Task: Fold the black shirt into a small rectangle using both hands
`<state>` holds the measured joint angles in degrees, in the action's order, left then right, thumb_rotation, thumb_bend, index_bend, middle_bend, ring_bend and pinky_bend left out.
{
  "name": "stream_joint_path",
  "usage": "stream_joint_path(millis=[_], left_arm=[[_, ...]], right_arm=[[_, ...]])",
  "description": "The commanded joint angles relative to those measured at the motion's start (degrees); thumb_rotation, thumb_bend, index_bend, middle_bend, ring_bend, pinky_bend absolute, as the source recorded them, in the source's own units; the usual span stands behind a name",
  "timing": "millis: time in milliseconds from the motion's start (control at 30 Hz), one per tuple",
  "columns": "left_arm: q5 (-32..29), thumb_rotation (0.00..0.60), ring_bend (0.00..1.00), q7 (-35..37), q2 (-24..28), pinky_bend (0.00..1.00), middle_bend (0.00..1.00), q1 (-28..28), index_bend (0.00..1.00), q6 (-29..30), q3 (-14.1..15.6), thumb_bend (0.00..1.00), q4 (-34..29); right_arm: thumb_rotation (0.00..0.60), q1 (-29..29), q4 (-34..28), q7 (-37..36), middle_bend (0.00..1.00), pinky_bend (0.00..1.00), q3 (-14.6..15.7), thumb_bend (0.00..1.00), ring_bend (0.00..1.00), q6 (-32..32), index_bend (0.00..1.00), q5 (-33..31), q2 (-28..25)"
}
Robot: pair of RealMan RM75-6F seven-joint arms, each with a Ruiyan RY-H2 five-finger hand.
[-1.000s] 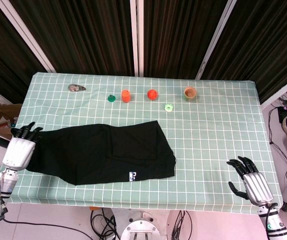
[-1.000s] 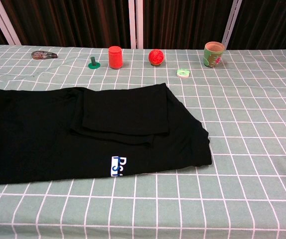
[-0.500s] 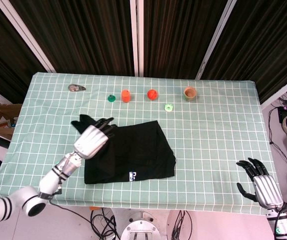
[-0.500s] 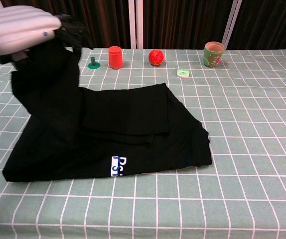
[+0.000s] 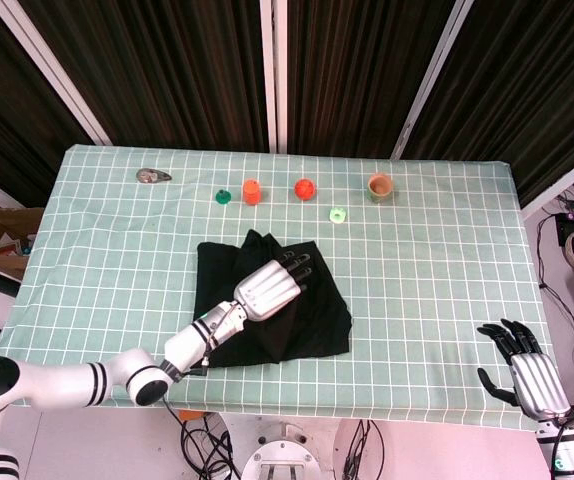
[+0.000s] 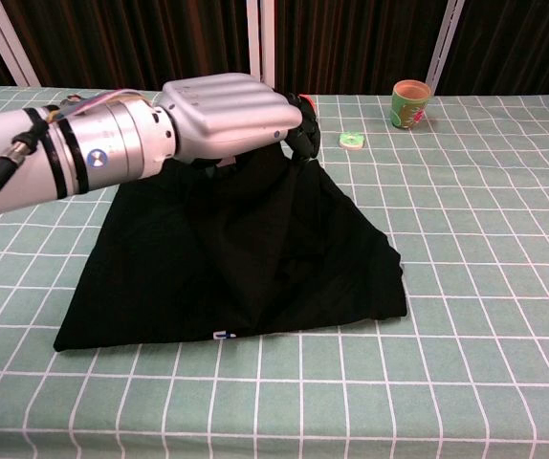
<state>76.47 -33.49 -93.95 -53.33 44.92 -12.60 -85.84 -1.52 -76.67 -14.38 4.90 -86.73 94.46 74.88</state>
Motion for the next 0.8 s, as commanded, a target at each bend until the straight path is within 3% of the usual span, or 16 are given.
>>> stream_joint_path(millis=[33, 133, 267, 333, 533, 800], left_arm=[[-3.71, 0.600, 0.11, -2.41, -3.38, 0.21, 0.24, -2.27, 0.55, -1.65, -0.28, 0.64, 3.76], [-7.19, 0.600, 0.11, -3.74, -5.98, 0.21, 0.23, -3.45, 0.51, -2.66, -0.06, 0.59, 7.09], [-12.76, 0.600, 0.08, -3.57, -8.73, 0.20, 0.14, -3.39, 0.24, -1.34, -1.05, 0.16, 8.13], [-14.08, 0.600, 0.07, -0.55, -9.17, 0.19, 0.11, -2.65, 0.12, 0.54, -2.56, 0.03, 6.35], [-6.59, 0.600, 0.07, 15.48, -4.40, 0.19, 0.09, 3.54, 0.09, 10.10, -4.61, 0.00, -2.23], [-1.87, 0.600, 0.07, 18.57, 7.87, 0.19, 0.09, 13.21, 0.09, 18.17, 2.25, 0.00, -8.41]], right_arm=[[0.600, 0.02, -0.09, 0.04, 0.21, 0.11, -0.06, 0.33, 0.06, 0.04, 0.24, -0.05, -0.08], [0.600, 0.07, -0.08, -0.01, 0.21, 0.11, -0.07, 0.33, 0.06, 0.19, 0.24, -0.16, -0.11], [0.600, 0.17, 0.09, -0.18, 0.21, 0.11, -0.09, 0.33, 0.06, 0.42, 0.24, -0.39, -0.10], [0.600, 0.15, 0.15, -0.27, 0.21, 0.11, -0.19, 0.33, 0.06, 0.54, 0.24, -0.52, -0.09], [0.600, 0.00, 0.19, -0.57, 0.21, 0.11, -0.62, 0.33, 0.06, 0.58, 0.24, -0.73, -0.43], [0.600, -2.89, -0.87, 0.35, 0.21, 0.11, -1.93, 0.33, 0.06, 2.52, 0.24, 0.37, -1.99]])
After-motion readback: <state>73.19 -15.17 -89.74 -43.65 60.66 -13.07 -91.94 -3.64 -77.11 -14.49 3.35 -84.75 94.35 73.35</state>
